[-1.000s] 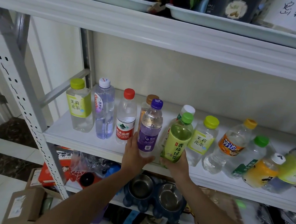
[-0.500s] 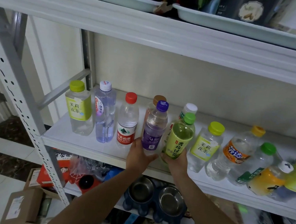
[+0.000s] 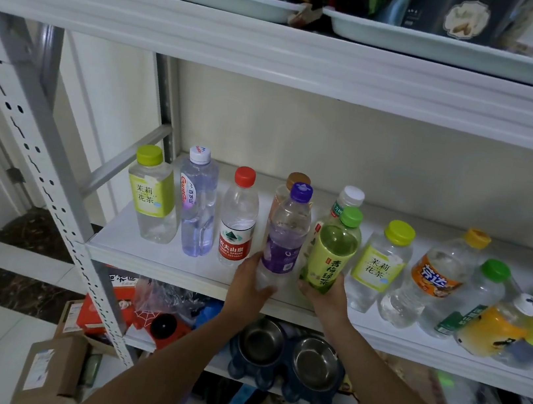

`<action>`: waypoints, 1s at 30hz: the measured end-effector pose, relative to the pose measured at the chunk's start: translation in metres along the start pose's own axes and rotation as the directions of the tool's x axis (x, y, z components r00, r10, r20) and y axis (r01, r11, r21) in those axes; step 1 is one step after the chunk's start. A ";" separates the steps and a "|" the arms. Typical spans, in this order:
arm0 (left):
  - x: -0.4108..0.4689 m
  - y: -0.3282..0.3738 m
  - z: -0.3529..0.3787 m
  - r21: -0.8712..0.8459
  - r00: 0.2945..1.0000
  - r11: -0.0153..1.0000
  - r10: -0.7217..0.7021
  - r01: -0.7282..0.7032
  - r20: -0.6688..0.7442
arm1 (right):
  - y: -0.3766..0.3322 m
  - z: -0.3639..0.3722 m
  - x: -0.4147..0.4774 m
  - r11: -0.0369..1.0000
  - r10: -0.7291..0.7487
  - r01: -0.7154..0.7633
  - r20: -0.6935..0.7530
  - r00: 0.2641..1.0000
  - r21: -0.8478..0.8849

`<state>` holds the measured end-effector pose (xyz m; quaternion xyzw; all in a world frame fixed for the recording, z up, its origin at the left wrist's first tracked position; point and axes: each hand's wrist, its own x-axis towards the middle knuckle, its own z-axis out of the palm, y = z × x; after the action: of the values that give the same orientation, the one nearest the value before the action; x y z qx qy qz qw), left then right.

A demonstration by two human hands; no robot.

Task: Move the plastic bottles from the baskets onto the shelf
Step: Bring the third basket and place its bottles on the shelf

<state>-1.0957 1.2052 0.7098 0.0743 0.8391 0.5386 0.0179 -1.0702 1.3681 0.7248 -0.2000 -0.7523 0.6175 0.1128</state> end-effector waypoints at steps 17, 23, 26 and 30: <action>0.002 0.011 0.013 0.193 0.991 0.981 0.004 0.022 -0.135 | 0.008 0.003 -0.004 0.991 -0.027 0.022 -0.040 0.999 -0.132; 0.004 0.015 0.019 0.292 0.981 0.955 0.014 0.044 -0.196 | 0.005 0.004 -0.006 0.989 -0.019 0.011 -0.051 0.999 -0.150; 0.003 0.018 0.022 0.326 0.975 0.943 0.010 0.065 -0.223 | 0.004 0.004 -0.007 0.985 -0.016 0.007 -0.053 0.998 -0.170; 0.000 0.021 0.027 0.383 0.958 0.917 0.001 0.114 -0.287 | 0.005 0.003 -0.008 0.980 -0.024 0.014 -0.045 0.999 -0.199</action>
<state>-1.0905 1.2376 0.7175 -0.0254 0.9262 0.3624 -0.1008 -1.0638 1.3630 0.7204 -0.2175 -0.8092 0.5334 0.1158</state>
